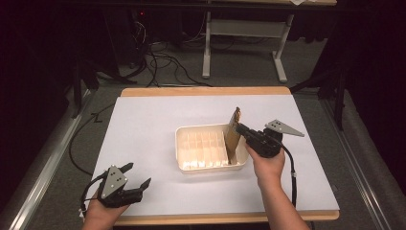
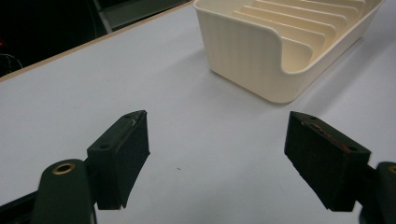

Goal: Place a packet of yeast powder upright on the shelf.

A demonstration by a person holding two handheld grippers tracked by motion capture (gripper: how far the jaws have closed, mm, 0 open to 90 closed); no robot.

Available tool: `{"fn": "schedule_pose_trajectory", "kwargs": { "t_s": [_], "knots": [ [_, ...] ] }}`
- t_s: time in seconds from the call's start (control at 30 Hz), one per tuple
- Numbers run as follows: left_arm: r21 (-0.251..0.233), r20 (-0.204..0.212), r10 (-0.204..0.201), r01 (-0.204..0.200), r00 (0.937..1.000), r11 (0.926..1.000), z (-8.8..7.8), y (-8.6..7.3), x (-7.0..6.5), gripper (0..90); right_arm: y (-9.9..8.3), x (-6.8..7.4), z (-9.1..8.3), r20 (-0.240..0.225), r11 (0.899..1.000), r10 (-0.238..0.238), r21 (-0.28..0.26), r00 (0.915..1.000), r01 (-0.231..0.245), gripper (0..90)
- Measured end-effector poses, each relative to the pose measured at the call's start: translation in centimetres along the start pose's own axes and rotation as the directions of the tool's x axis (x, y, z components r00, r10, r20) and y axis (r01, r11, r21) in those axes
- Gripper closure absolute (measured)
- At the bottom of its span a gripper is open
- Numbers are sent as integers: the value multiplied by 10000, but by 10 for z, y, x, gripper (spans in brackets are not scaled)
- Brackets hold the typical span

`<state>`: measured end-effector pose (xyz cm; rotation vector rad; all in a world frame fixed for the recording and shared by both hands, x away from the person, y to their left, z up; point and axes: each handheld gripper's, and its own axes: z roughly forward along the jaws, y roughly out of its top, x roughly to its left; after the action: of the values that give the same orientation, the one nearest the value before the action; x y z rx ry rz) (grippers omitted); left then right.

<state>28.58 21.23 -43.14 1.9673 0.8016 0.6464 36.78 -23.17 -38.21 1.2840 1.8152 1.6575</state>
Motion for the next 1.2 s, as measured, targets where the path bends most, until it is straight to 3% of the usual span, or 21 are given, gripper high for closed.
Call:
{"fn": "schedule_pose_trajectory", "kwargs": {
  "t_s": [0.6,1.0,1.2],
  "knots": [
    [-13,-7,0,0,10000,10000,0,0,0,223,2,1,1,65,10000,2,12,10000,-2,841],
    [-11,-8,8,-8,10000,10000,0,0,0,223,6,2,0,160,10000,3,39,9999,-4,711],
    [-3,-5,12,-12,10000,10000,0,0,0,224,9,4,0,153,9999,-137,90,9998,136,599]
  ]
}}
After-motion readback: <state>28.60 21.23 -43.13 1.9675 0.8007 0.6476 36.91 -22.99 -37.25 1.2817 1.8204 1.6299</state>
